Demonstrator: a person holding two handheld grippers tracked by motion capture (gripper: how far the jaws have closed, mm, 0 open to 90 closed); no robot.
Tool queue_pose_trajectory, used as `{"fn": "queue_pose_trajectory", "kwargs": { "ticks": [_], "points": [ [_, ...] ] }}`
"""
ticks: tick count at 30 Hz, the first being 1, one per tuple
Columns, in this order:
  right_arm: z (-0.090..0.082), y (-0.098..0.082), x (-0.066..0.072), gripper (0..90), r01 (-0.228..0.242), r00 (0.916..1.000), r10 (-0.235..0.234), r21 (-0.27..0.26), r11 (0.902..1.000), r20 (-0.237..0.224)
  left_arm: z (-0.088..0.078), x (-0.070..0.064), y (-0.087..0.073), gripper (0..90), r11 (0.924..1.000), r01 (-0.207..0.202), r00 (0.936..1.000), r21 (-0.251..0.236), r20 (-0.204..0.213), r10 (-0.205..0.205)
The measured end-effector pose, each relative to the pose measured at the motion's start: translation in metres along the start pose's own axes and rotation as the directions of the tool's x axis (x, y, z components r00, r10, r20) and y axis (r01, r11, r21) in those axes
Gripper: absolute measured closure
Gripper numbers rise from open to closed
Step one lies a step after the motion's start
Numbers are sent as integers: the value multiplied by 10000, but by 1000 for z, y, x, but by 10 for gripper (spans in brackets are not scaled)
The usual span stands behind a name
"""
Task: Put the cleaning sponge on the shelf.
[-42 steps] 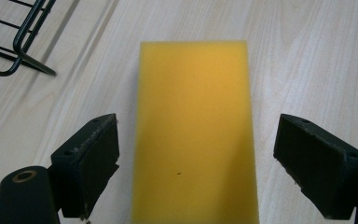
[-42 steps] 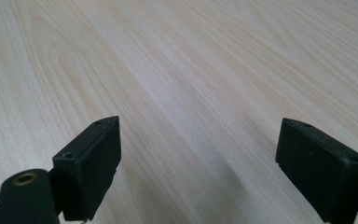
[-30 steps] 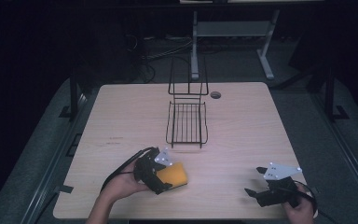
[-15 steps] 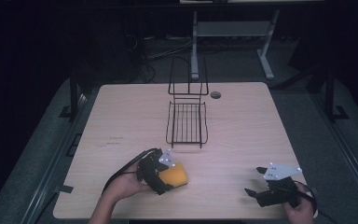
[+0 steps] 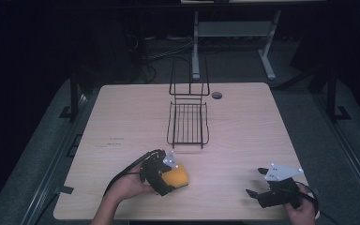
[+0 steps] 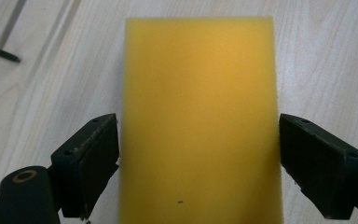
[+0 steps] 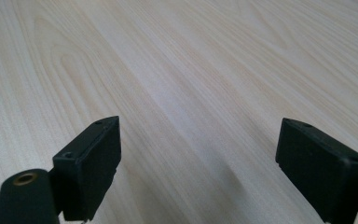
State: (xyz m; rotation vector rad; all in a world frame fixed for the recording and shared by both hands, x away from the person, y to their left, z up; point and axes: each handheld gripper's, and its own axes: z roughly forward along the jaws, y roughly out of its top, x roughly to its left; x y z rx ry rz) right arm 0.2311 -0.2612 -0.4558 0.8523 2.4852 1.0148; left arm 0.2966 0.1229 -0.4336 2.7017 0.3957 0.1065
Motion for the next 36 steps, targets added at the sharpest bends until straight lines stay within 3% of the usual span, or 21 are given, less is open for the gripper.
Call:
{"fn": "queue_pose_trajectory", "kwargs": {
  "ticks": [24,27,36],
  "points": [
    [-1,0,-1,138,-6,10000,6,-41,10000,27,11,0,0,146,9996,-38,9999,284,149,34],
    [-1,0,-1,138,16,10000,-16,-38,10000,22,12,0,0,204,9995,-95,9998,301,178,89],
    [-1,0,-1,138,-5,10000,5,-49,10000,28,11,0,0,216,9992,-153,9997,356,217,146]
  ]
}}
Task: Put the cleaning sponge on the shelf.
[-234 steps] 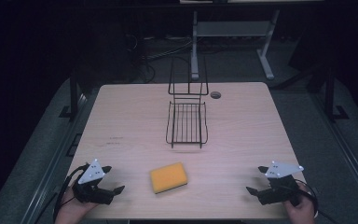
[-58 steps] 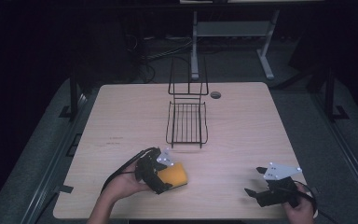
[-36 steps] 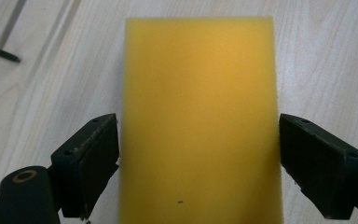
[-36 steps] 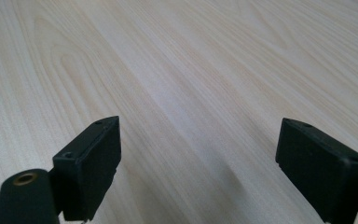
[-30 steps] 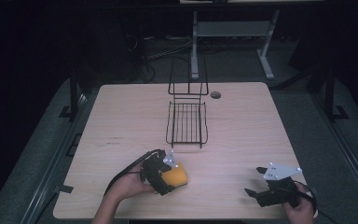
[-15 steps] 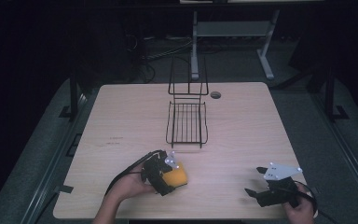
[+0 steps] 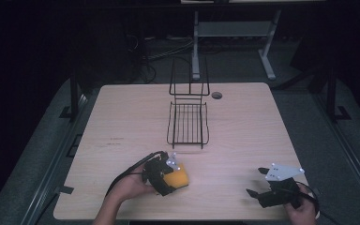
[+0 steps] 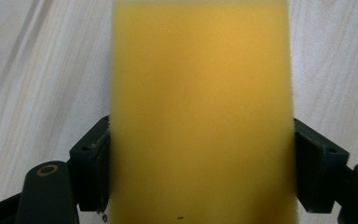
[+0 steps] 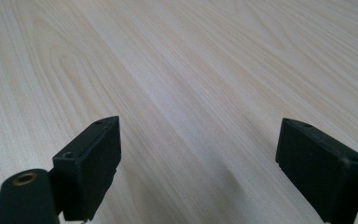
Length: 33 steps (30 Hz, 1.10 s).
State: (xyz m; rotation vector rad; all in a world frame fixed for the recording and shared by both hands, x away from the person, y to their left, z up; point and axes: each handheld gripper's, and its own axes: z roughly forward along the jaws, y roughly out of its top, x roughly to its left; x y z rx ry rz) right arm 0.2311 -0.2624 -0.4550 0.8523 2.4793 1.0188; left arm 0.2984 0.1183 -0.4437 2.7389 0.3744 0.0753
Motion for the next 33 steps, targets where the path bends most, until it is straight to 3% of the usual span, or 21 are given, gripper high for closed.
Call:
{"fn": "queue_pose_trajectory", "kwargs": {
  "ticks": [11,28,33],
  "points": [
    [0,0,0,138,-23,10000,23,20,10000,-4,-16,3,7,218,9985,-100,9999,-530,82,105],
    [4,0,0,138,-59,9999,61,132,9999,-116,-27,12,22,217,9976,-386,9988,-576,265,401],
    [3,0,-1,138,-26,10000,27,135,9999,-89,-35,17,24,217,9958,-325,9992,-858,224,345]
  ]
}}
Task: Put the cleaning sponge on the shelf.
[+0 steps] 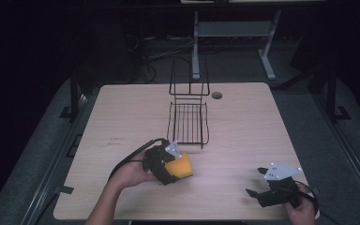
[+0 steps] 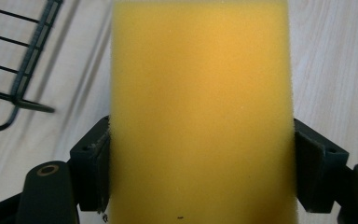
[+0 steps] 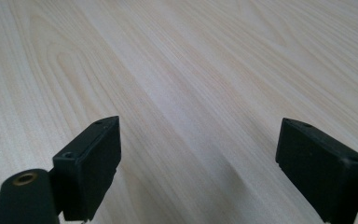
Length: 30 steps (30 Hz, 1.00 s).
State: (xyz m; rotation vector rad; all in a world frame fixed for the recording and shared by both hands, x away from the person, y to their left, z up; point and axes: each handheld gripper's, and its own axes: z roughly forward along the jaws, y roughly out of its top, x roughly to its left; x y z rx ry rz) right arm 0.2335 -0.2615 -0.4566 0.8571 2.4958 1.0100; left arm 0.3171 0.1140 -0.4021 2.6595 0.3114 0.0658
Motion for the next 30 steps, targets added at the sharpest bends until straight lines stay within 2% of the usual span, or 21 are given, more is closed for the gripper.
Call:
{"fn": "queue_pose_trajectory", "kwargs": {
  "ticks": [4,17,21,30],
  "points": [
    [0,0,-1,138,-14,10000,14,-44,10000,15,-2,4,0,217,9998,149,9998,-112,107,-148],
    [0,2,1,138,60,10000,-60,32,10000,69,-8,15,6,217,9995,154,9989,-291,446,-141],
    [1,3,1,138,128,9999,-128,74,9999,56,-10,19,11,217,9995,98,9993,-284,365,-88],
    [2,5,1,138,220,9997,-221,97,9997,36,-13,27,22,217,9997,-71,9987,-219,510,82]
  ]
}}
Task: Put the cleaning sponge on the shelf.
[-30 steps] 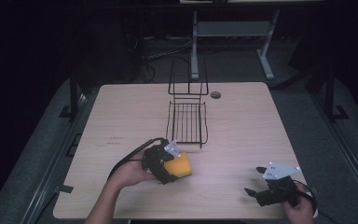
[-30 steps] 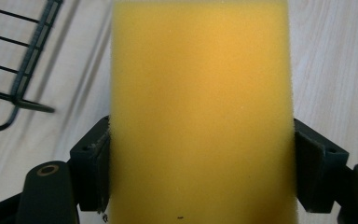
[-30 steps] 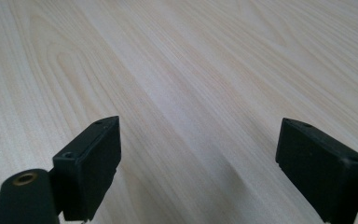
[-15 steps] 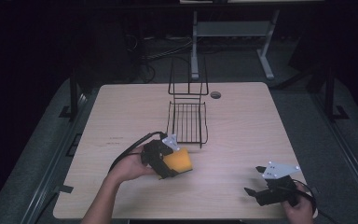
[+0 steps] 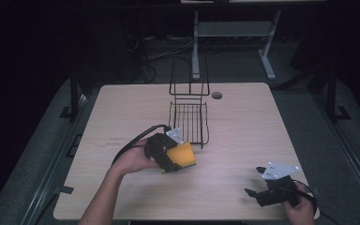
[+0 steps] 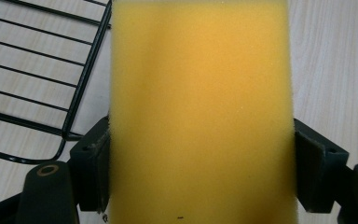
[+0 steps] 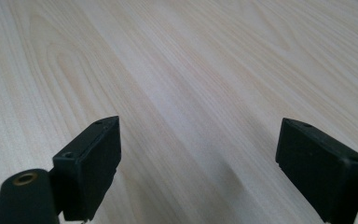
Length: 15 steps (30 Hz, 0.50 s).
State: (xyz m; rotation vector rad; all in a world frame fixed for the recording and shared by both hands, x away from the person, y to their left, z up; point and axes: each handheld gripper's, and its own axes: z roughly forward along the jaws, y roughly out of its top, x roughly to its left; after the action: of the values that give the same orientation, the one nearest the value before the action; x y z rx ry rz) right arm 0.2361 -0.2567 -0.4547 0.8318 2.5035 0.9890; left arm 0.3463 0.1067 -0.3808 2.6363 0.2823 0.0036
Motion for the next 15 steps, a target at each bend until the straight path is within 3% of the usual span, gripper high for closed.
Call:
{"fn": "queue_pose_trajectory", "kwargs": {
  "ticks": [7,15],
  "points": [
    [2,2,0,138,64,10000,-64,36,10000,3,1,8,1,217,9999,111,9997,-33,205,-110],
    [0,2,1,138,113,9999,-113,39,9999,20,3,12,9,217,10000,-45,9996,-5,268,45]
  ]
}}
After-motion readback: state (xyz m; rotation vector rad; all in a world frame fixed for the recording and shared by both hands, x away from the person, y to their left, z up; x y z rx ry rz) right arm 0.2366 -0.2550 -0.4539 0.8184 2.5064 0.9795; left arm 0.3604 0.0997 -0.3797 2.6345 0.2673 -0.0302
